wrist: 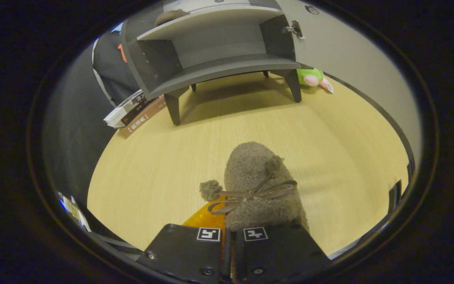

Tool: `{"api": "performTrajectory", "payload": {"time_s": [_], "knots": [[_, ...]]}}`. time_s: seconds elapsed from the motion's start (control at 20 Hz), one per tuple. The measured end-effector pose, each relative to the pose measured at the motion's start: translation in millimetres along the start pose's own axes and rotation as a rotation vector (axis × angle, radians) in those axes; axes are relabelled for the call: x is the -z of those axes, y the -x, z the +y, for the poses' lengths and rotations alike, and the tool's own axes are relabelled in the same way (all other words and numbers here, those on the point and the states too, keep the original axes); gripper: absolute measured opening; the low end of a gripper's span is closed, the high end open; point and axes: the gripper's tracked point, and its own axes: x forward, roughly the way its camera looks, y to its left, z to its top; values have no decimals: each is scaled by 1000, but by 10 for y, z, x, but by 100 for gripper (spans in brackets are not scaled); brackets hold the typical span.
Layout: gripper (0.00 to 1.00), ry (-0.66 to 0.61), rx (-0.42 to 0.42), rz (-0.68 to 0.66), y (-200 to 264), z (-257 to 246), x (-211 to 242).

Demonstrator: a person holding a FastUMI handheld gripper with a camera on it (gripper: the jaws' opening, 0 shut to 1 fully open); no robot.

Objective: Open the shoe cabinet door, grab the shoes and put them into the shoe cabinet, then close the shoe cabinet door.

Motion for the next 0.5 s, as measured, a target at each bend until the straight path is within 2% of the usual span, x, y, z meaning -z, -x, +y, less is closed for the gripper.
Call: {"api": "performTrajectory", "payload": {"time_s": [0.25, 0.5], "knots": [[7, 39, -25, -73, 522, 159, -230], [7, 89, -36, -192, 1225, 404, -688]]}}
